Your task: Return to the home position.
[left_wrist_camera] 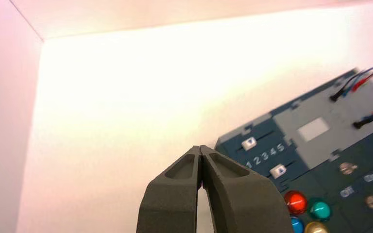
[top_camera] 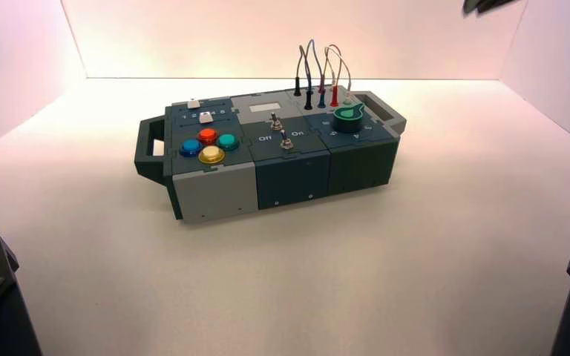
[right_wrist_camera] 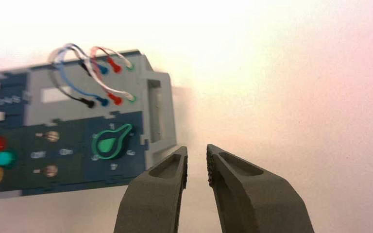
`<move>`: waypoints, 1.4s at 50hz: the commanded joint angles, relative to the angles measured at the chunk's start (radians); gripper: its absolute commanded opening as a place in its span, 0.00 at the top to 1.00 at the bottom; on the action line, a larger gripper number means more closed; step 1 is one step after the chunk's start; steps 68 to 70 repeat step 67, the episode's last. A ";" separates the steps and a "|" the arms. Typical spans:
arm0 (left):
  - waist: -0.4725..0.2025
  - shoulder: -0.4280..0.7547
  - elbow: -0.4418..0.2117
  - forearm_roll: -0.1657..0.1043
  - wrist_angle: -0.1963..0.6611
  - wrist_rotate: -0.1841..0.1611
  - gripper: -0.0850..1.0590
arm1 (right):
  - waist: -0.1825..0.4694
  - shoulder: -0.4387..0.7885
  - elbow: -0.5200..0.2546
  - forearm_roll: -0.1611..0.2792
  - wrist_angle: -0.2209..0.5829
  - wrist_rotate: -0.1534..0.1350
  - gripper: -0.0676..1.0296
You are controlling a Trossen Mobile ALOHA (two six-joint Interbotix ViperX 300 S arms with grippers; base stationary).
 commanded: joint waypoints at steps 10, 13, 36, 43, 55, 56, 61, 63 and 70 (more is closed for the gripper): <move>-0.003 -0.328 0.094 -0.003 0.018 -0.012 0.95 | 0.002 -0.356 0.109 0.038 0.011 0.003 0.81; -0.003 -0.399 0.110 -0.003 0.025 -0.015 0.95 | 0.002 -0.442 0.127 0.038 0.008 0.002 0.83; 0.018 -0.793 0.193 0.003 0.112 -0.049 0.95 | -0.005 -0.923 0.230 0.017 0.054 0.006 0.96; 0.029 -0.811 0.227 0.003 0.117 -0.051 0.95 | -0.005 -0.911 0.232 0.014 0.049 0.005 0.96; 0.040 -0.825 0.229 0.006 0.115 -0.052 0.95 | -0.003 -0.908 0.235 0.012 0.054 0.003 0.96; 0.040 -0.827 0.230 0.006 0.115 -0.054 0.95 | -0.005 -0.910 0.235 0.012 0.054 0.002 0.96; 0.040 -0.839 0.232 0.006 0.120 -0.058 0.95 | -0.003 -0.908 0.236 0.012 0.058 0.002 0.96; 0.040 -0.838 0.232 0.005 0.118 -0.064 0.95 | -0.003 -0.908 0.236 0.012 0.058 0.002 0.96; 0.040 -0.838 0.233 0.006 0.120 -0.067 0.95 | -0.003 -0.905 0.236 0.011 0.058 0.002 0.96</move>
